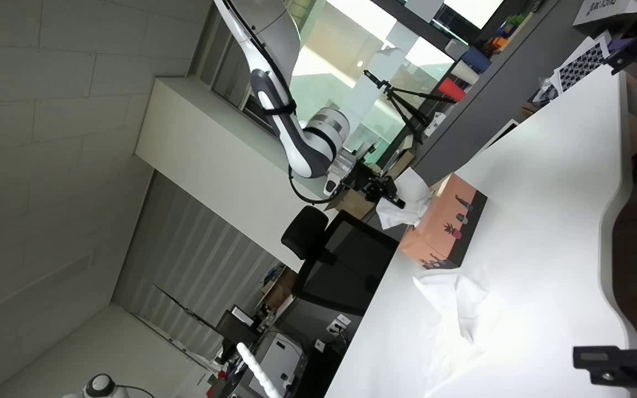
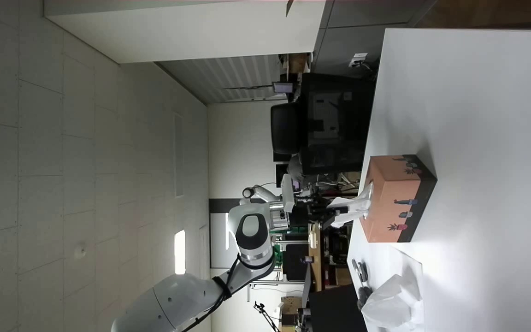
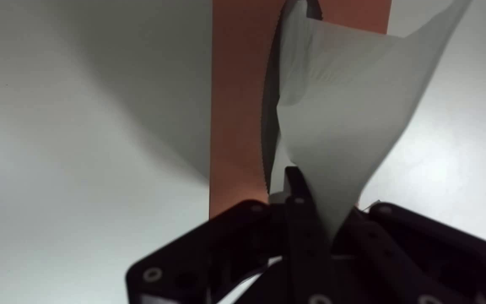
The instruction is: Pick up a piece of tissue paper from the box and put it on the table
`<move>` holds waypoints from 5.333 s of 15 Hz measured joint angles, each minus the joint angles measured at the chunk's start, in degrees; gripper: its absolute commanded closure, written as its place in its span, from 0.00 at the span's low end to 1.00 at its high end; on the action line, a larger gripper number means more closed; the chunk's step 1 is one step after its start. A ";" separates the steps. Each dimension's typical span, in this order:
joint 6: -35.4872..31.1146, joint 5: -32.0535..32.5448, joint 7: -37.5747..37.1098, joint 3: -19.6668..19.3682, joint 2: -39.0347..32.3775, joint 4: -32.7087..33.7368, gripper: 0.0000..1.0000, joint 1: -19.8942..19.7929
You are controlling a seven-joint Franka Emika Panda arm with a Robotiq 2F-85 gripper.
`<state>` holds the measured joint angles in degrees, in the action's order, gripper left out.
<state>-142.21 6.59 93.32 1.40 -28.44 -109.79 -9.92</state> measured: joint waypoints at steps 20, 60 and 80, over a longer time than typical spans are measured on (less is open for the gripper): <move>2.36 -1.52 -3.24 3.65 13.10 -5.68 1.00 6.40; -15.17 -5.81 -0.51 6.88 -3.39 -26.20 0.74 8.71; -4.12 0.35 -10.59 4.68 11.20 -25.05 0.00 9.13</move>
<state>-146.34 6.94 82.73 6.08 -17.25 -134.83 -0.79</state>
